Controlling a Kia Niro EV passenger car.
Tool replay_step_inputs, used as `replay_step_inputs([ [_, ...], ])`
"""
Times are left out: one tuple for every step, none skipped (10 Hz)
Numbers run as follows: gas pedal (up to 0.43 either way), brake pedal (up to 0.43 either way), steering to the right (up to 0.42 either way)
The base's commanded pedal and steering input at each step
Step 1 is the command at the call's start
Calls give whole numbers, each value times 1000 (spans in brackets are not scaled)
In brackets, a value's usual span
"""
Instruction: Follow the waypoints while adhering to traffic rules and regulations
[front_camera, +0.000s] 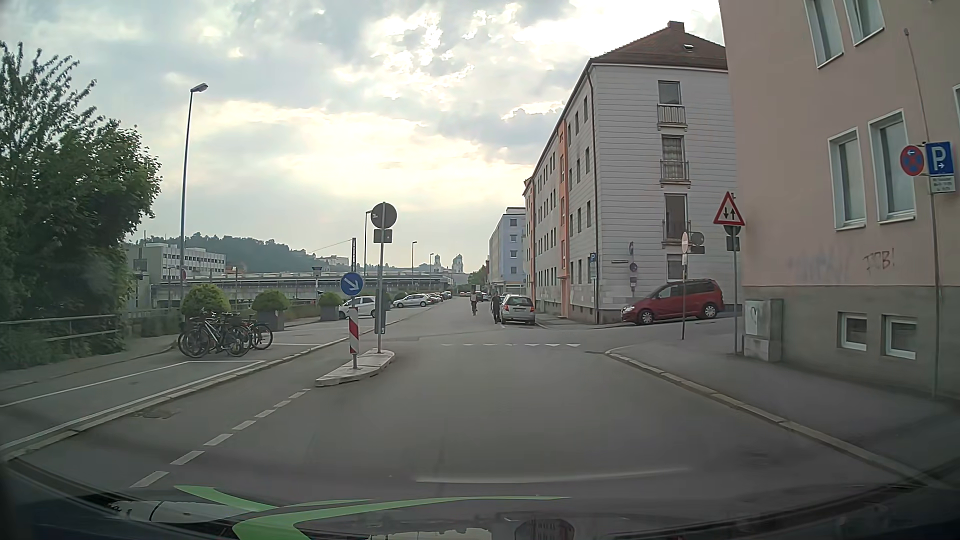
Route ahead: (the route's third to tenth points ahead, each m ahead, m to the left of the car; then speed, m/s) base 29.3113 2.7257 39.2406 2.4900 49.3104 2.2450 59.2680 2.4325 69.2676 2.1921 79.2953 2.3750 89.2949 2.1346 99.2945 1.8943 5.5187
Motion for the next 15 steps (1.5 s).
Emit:
replay_step_inputs([
  [0,104,-5],
  [0,104,-6],
  [0,104,-8],
  [0,110,-10],
  [0,110,-11],
  [0,110,-11],
  [0,104,-12],
  [0,104,-13],
  [0,104,-14],
  [0,104,-16],
  [0,98,-18],
  [0,79,-21],
  [0,79,-23],
  [0,79,-23],
  [0,79,-24],
])
